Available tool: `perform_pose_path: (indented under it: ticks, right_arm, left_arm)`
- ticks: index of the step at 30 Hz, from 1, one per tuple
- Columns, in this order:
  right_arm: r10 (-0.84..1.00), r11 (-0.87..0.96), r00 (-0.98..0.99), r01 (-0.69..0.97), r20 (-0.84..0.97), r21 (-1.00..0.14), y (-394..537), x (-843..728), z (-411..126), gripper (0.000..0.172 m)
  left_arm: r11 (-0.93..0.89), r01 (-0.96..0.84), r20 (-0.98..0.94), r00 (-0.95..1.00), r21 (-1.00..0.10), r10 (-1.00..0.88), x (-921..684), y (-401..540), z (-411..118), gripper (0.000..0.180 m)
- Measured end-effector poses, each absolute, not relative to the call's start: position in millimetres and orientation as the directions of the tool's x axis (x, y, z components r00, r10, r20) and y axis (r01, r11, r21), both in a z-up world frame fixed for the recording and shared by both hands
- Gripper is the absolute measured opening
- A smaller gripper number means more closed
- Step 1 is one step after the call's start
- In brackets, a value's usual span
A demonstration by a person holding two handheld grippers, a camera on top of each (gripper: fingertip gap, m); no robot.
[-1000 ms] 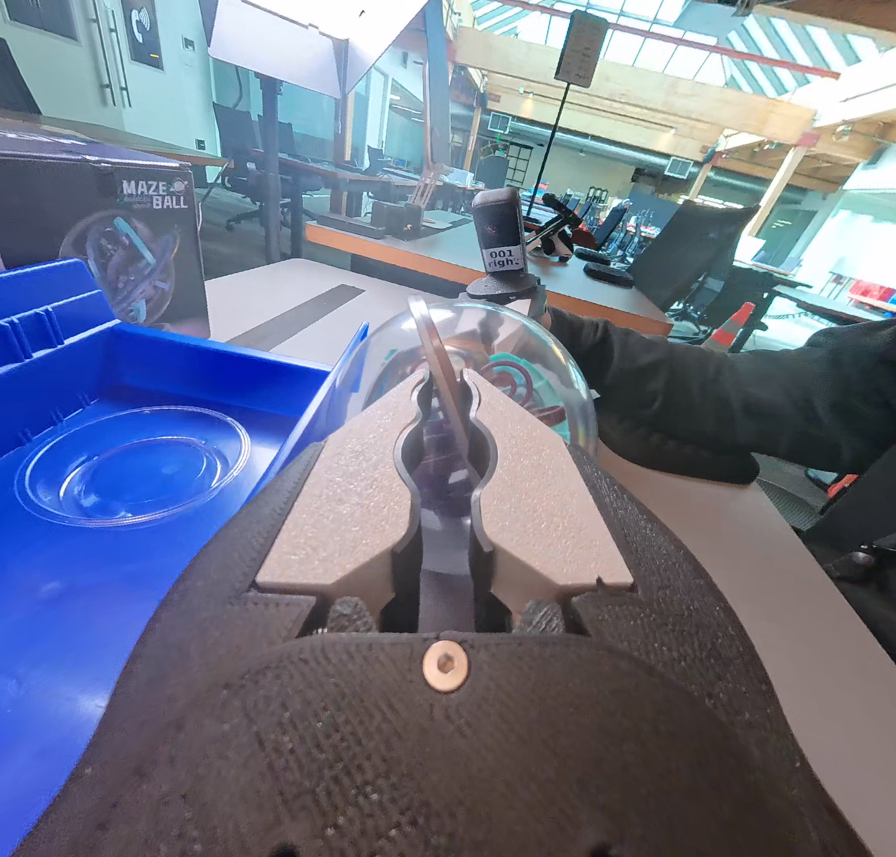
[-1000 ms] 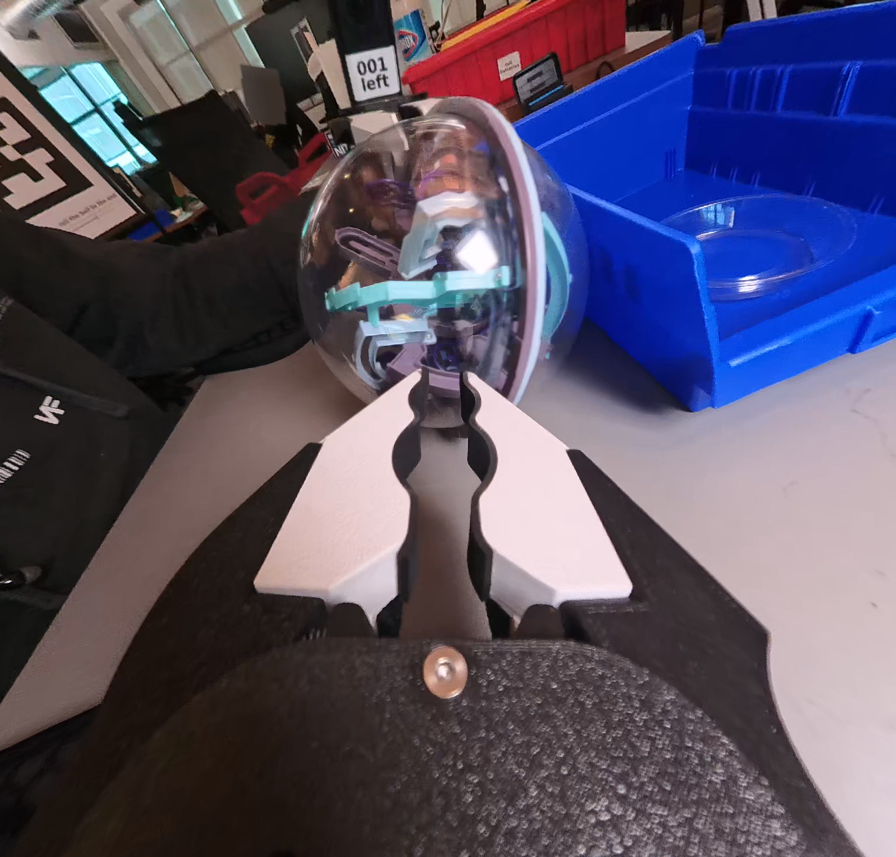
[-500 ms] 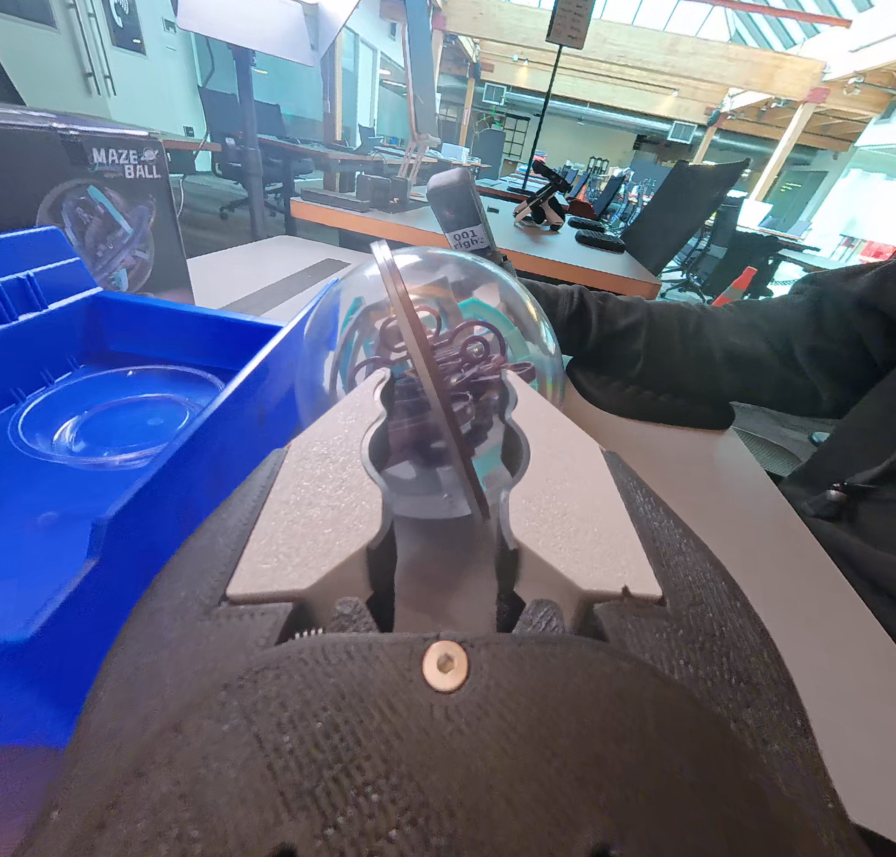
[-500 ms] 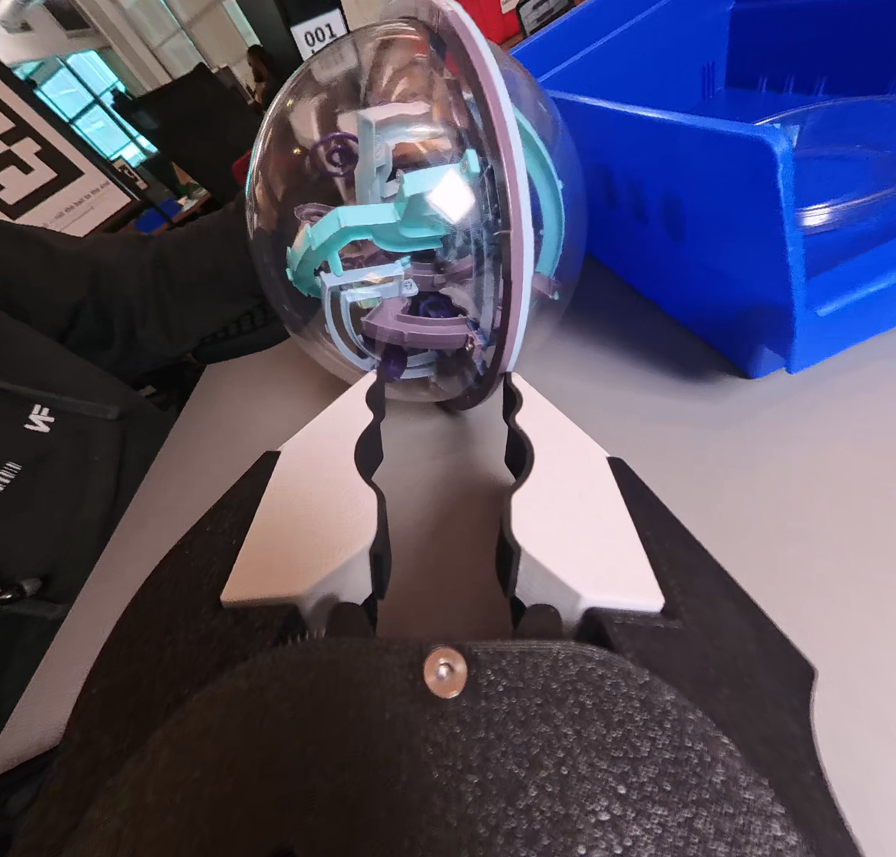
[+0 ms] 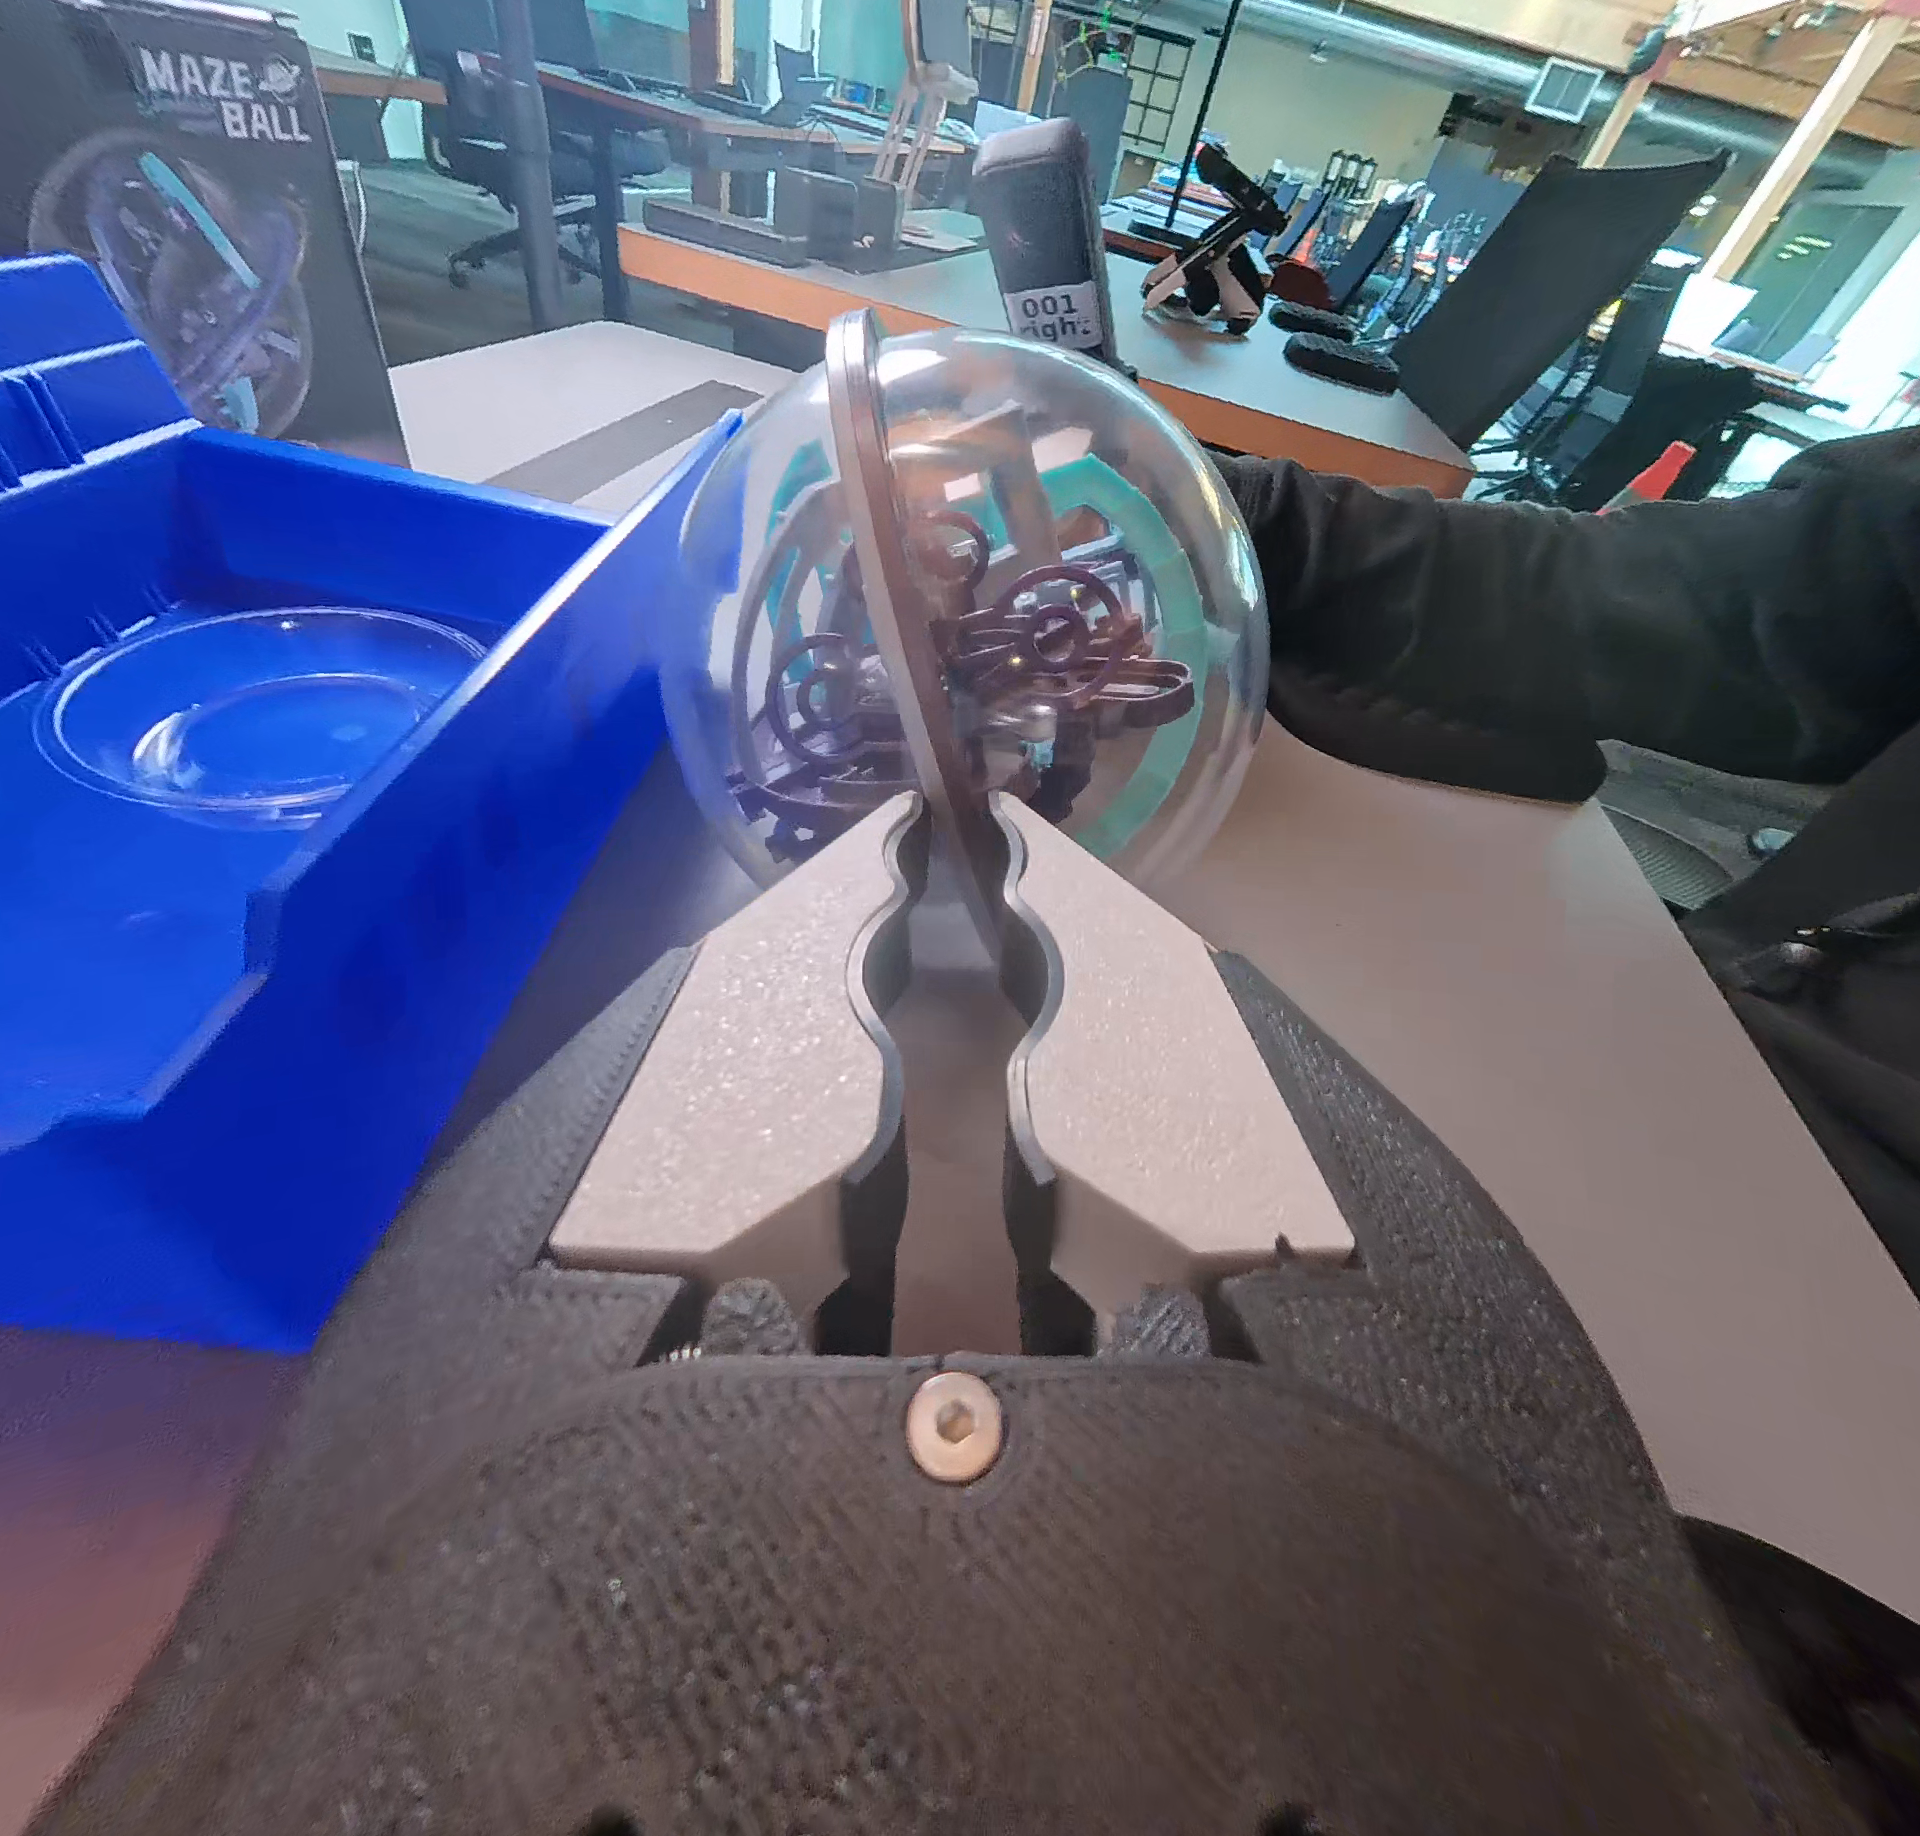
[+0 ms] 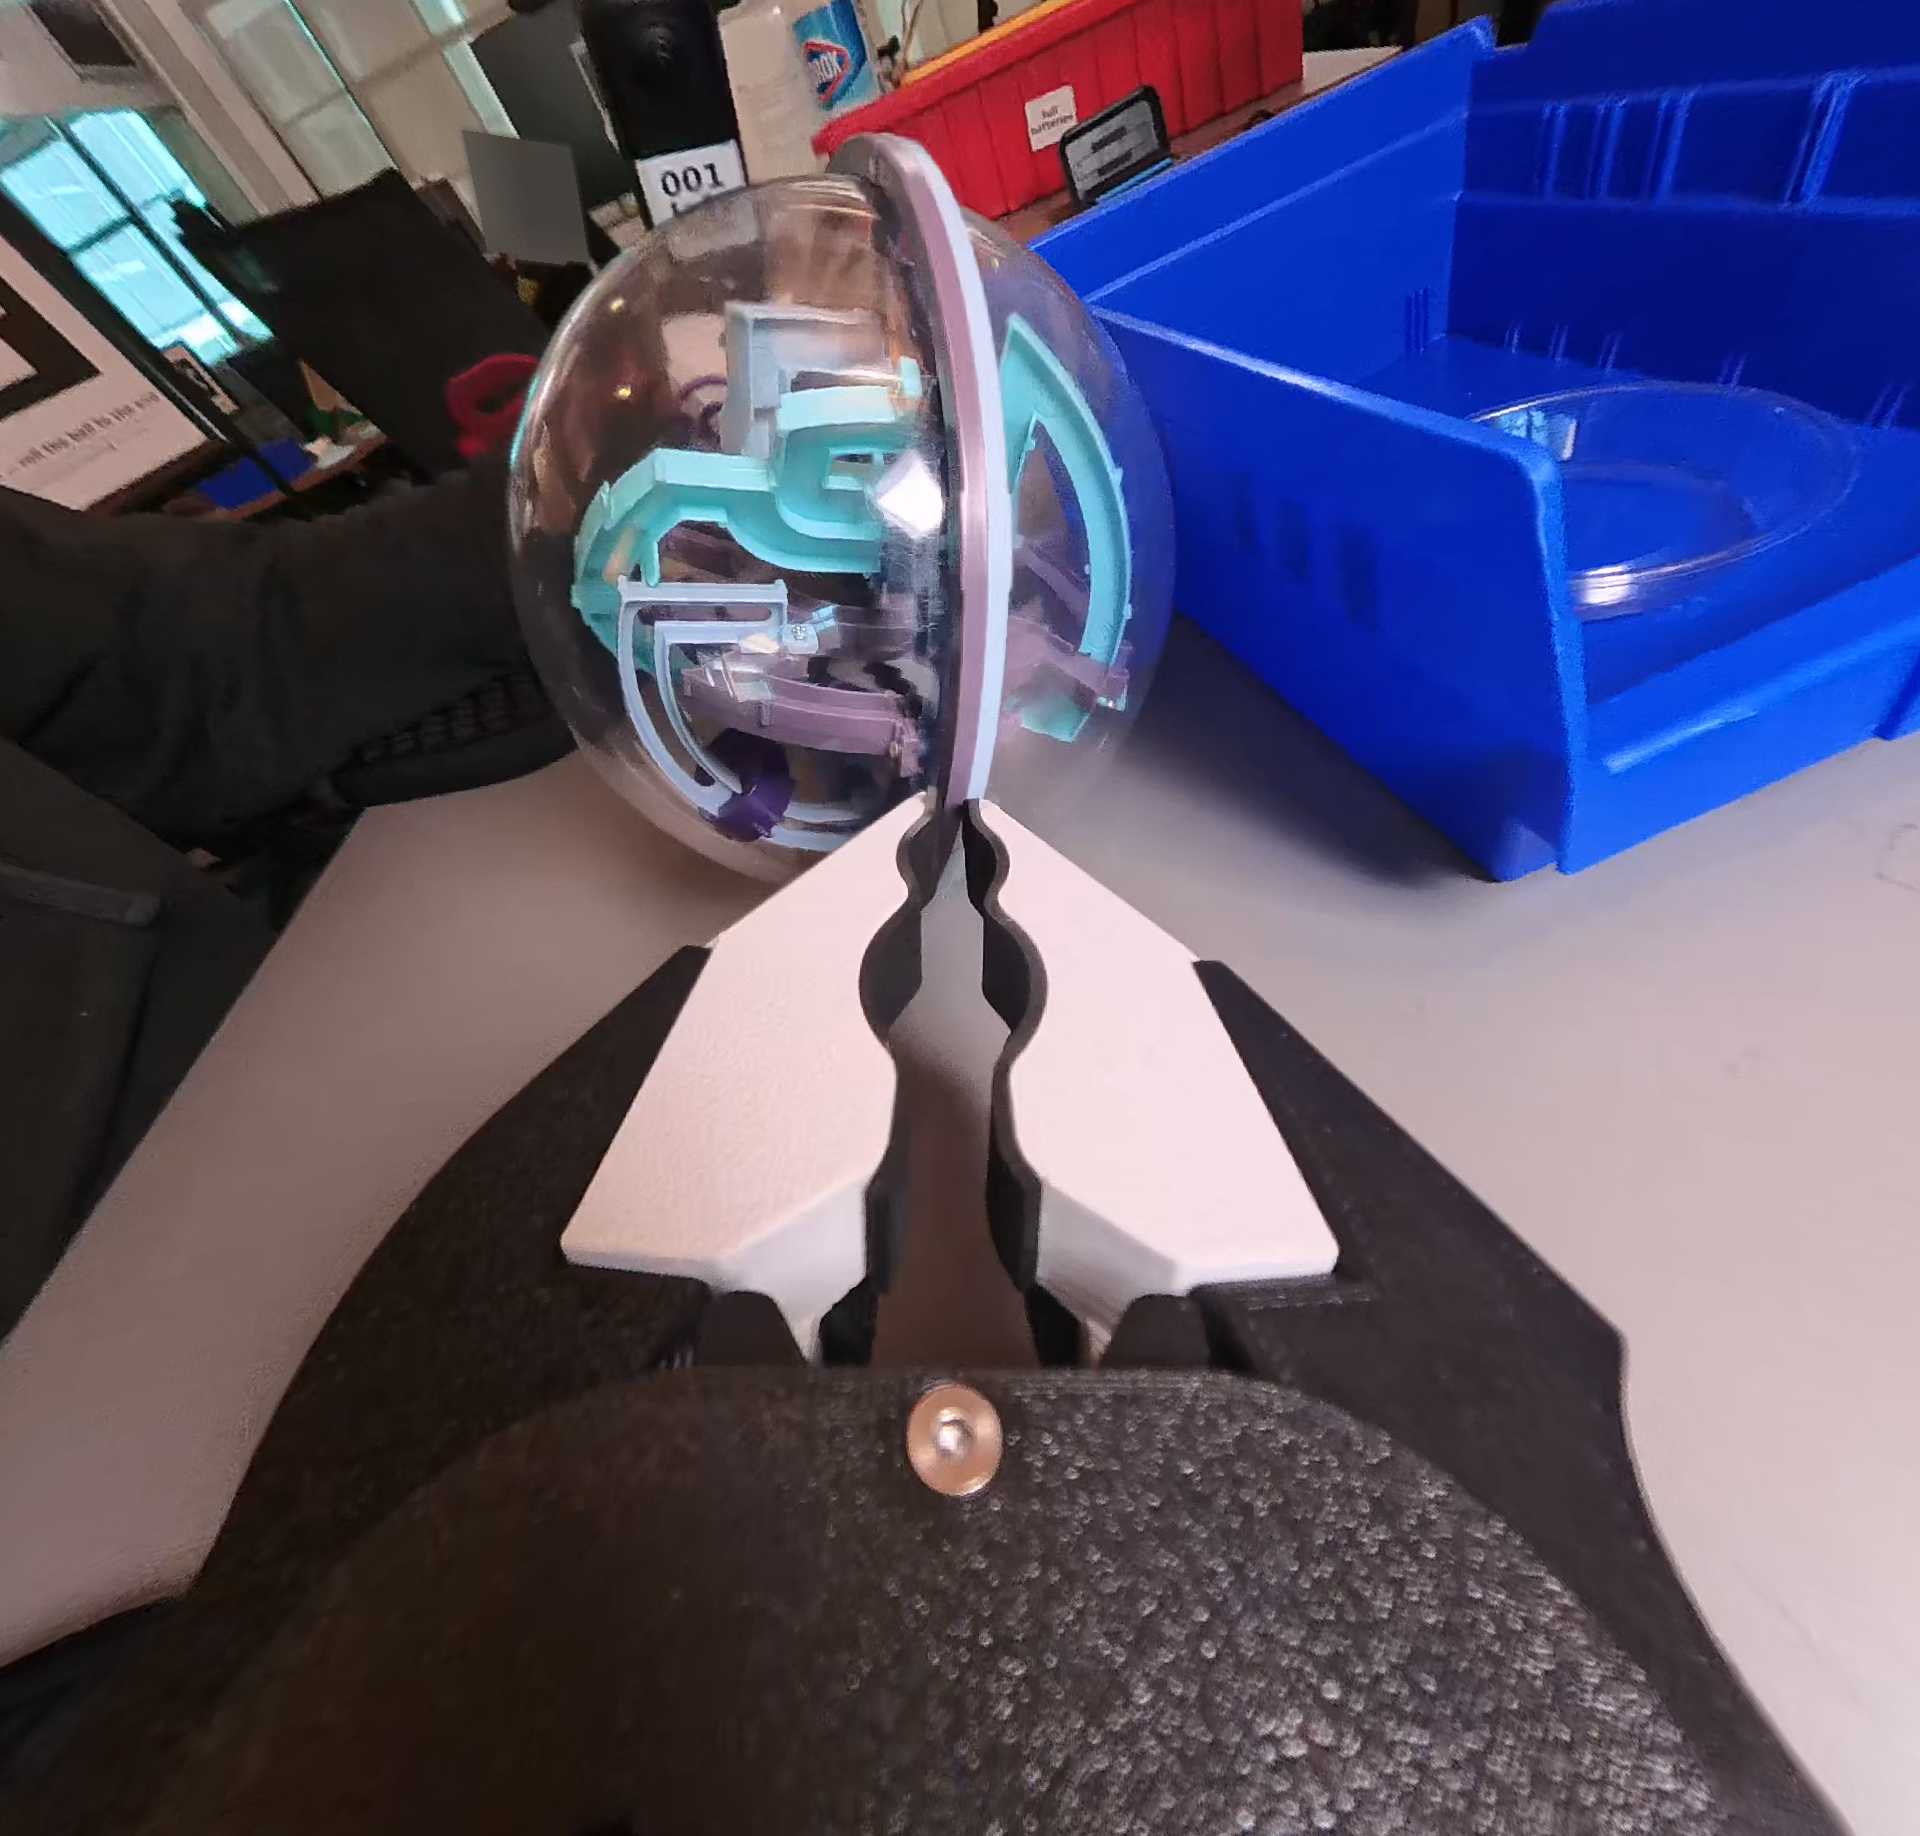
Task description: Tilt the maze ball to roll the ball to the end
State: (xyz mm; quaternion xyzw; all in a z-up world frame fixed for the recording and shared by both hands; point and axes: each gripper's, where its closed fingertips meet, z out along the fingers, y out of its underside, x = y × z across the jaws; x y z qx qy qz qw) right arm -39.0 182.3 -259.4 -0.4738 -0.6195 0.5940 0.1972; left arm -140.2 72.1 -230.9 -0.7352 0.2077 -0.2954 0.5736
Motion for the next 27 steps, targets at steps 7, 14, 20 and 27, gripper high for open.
perform_pose_path:
  ticks: [7, 14, 20, 27]
  right_arm:
    - [0.865, -0.073, -0.461, 0.276, -0.199, -0.958, 187.8, -39.4, -250.8, 0.000]
    - [0.830, -0.101, -0.504, 0.284, -0.238, -0.953, 180.0, -31.9, -246.4, 0.003]
    - [0.839, -0.112, -0.486, 0.287, -0.245, -0.952, 182.1, -36.5, -249.8, 0.027]
    - [0.856, -0.140, -0.442, 0.297, -0.267, -0.944, 195.7, -41.9, -254.5, 0.025]
  left_arm:
    - [-0.185, -0.024, 0.099, 0.777, -0.982, -0.622, -141.8, 77.2, -226.5, 0.006]
    - [-0.186, -0.041, 0.085, 0.779, -0.982, -0.622, -142.9, 75.6, -230.1, 0.006]
    - [-0.182, -0.039, 0.084, 0.780, -0.983, -0.620, -142.3, 76.1, -229.8, 0.006]
    - [-0.185, -0.046, 0.080, 0.780, -0.982, -0.620, -141.9, 76.3, -231.9, 0.006]
